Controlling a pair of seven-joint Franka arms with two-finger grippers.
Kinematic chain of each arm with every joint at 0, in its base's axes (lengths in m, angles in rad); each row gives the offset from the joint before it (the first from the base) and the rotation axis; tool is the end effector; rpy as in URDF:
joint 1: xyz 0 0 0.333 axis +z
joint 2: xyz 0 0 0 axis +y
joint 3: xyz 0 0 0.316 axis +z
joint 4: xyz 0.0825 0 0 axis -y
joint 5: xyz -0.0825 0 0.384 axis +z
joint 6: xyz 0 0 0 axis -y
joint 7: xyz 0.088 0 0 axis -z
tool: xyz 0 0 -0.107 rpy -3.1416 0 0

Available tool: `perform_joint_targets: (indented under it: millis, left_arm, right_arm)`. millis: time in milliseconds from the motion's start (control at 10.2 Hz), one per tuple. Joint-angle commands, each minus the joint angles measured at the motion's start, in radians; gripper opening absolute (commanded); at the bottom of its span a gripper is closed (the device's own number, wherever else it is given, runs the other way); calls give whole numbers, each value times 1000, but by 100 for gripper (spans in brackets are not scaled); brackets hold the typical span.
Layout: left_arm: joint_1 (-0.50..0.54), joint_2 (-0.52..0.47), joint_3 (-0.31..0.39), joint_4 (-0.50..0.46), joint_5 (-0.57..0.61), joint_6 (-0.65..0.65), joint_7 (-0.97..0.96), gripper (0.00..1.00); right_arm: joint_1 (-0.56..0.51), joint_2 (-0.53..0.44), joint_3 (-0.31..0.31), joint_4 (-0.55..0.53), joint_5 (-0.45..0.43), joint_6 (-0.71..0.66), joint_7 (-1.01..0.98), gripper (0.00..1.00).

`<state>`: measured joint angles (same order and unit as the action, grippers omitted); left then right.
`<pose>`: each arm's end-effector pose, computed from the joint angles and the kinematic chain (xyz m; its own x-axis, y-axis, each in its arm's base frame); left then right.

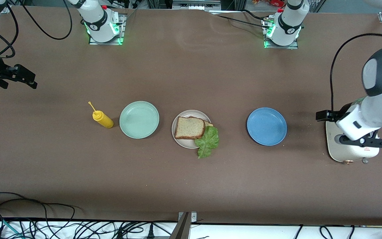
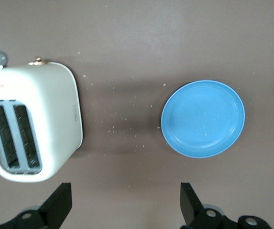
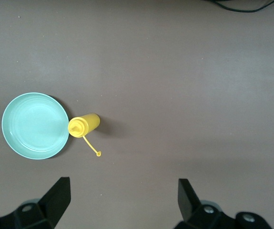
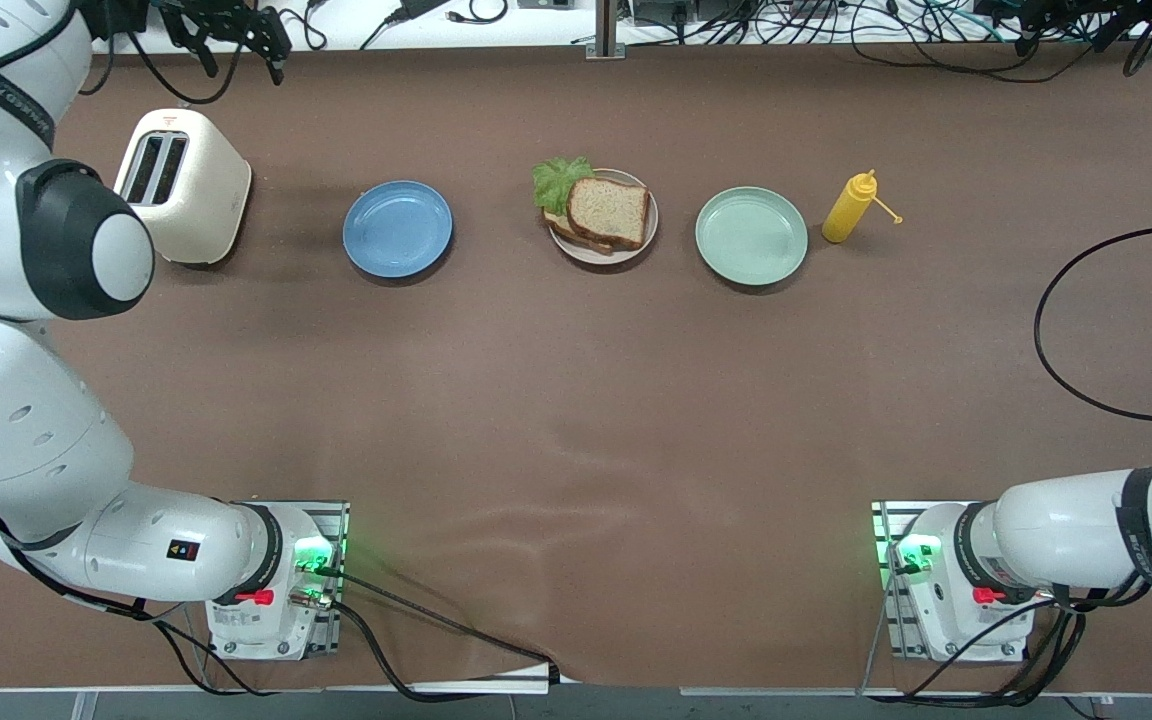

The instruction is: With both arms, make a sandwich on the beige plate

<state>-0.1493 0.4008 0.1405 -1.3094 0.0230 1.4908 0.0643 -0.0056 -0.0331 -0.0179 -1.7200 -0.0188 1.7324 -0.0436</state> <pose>0.6528 -0.0194 0.4988 0.9734 -0.0698 -0.2183 -0.0856 -0.9943 -0.0635 0.5556 -0.0149 0.5861 0.9987 0.0231 0.0446 0.0222 -0.9996 0.0201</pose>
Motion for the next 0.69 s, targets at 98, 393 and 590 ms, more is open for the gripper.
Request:
perform_joint_targets:
  millis: [98,393,590]
  left_arm:
    - [5,-59,-7,-11,29,-21,0,100]
    - [33,-135,-21,-54,15,-14,-3,100]
    - [62,-238,-64,-176,15,34,-23,100]
  right_arm:
    - [3,4,9,16,16,-5,7,100]
    - [1,2,9,14,16,-5,7,100]
    - [1,1,9,14,16,-5,5,100]
